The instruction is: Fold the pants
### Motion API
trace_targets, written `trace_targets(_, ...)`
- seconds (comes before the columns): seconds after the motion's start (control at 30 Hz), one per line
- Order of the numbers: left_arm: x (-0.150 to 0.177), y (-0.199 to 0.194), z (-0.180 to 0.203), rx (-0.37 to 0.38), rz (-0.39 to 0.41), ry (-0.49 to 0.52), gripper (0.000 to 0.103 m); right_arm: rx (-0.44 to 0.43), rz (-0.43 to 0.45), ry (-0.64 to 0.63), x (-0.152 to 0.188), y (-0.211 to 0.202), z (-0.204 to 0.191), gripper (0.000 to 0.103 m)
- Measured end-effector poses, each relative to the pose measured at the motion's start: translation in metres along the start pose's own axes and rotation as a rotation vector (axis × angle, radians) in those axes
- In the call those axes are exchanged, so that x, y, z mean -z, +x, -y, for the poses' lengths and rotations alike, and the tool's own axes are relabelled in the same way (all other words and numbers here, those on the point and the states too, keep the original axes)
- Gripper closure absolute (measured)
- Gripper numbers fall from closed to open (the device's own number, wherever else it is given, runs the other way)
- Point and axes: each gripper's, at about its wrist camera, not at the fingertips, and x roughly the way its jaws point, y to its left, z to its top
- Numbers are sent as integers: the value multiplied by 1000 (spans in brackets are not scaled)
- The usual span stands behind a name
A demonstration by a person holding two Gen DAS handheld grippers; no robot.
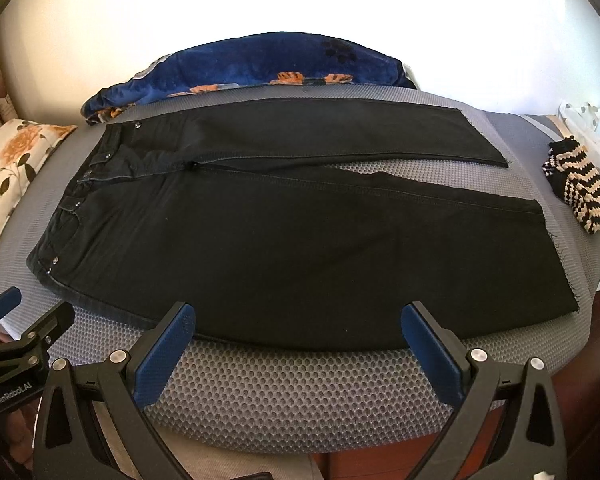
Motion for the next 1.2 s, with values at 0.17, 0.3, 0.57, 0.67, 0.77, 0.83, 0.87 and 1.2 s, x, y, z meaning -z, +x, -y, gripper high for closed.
trace_targets(0.17,0,0,0,3,3,1,1,1,-2,1,-1,1,0,1)
trace_targets(0.3,-1,1,2,4,1,5,1,2,-2,-3,-2,1,0,2)
trace_targets(0.57,-5,2,1,4,3,12,1,5,-4,-4,-5,3,-1,3)
trace_targets(0.67,-7,2,1,4,8,13,1,4,-2,-6,-6,3,-1,3)
trace_targets(0.77,-11,1,1,-3,19,26,1,3,-2,-2,-8,4,0,3)
trace_targets(0.83,-14,1,0,-1,23,29,1,1,-1,0,-10,5,1,3)
trace_targets(0.87,-15,1,0,-3,24,29,1,2,-2,1,-11,5,2,3)
trace_targets(1.2,-60,15,-32,15,18,-13,2,-94,26,29,-33,8,10,3)
